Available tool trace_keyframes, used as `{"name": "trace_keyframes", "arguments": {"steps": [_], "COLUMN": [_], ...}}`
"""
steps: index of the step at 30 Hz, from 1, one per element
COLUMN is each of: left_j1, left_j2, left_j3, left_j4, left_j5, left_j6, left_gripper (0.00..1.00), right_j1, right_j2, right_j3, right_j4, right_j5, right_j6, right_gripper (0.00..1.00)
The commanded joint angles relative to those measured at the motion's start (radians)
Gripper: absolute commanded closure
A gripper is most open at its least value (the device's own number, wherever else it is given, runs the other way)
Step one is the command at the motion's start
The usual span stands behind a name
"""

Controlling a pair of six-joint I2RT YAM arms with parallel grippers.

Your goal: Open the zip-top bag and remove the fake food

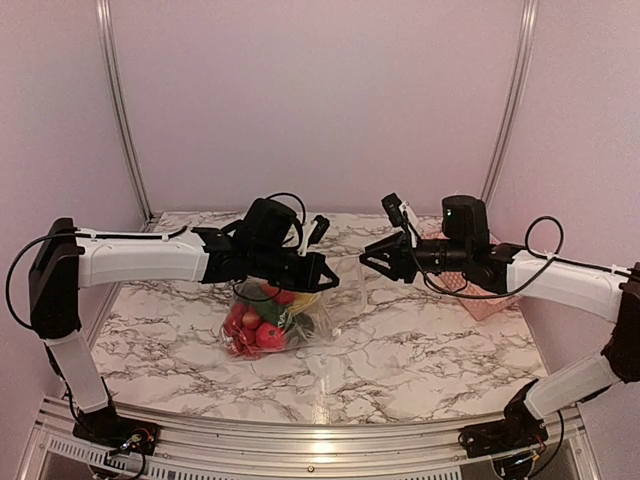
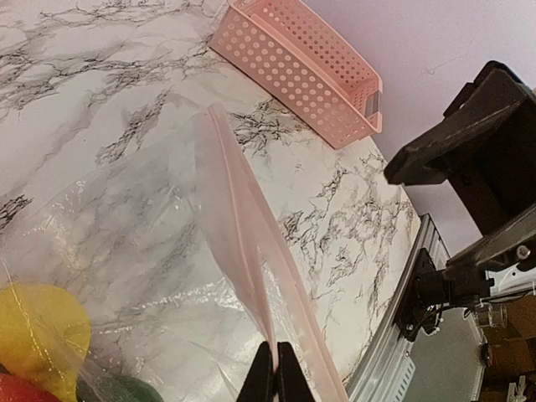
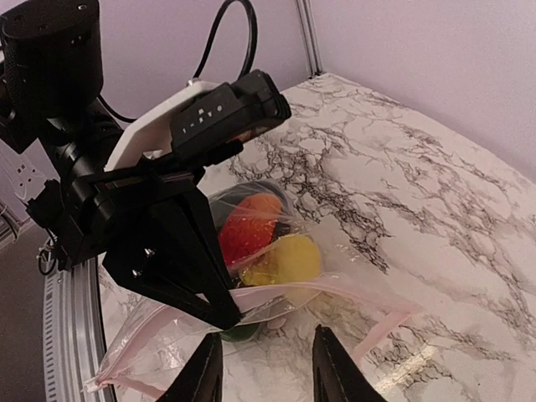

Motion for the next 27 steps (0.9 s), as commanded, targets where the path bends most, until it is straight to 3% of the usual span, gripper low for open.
{"name": "trace_keyframes", "arguments": {"steps": [1, 5, 12, 23, 27], "left_j1": [-0.002, -0.001, 0.016, 0.053, 0.066], "left_j2": [-0.030, -0.032, -0.041, -0.080, -0.104], "left_j3": [-0.008, -0.018, -0.039, -0.114, -0.177], "left_j4": [-0.024, -0.012, 0.020, 0.030, 0.103], "left_j5": [0.067, 0.087, 0.140, 0.180, 0.189], "left_j6": [0.007, -0.004, -0.037, -0.103, -0.139], "left_gripper": [1.00, 1.00, 1.00, 1.00, 1.00], "right_j1": [0.061, 0.094, 0.112, 0.212, 0.242], "right_j2": [0.072, 0.099, 0.198, 0.347, 0.382], "right_j3": [-0.043, -0.110, -0.174, -0.140, -0.138], "right_j4": [0.122, 0.238, 0.429, 0.531, 0.570], "right_j5": [-0.014, -0.017, -0.032, -0.042, -0.041], "right_j6": [-0.077, -0.068, -0.078, -0.118, -0.125], "right_gripper": [0.69, 0.76, 0.75, 0.61, 0.57]}}
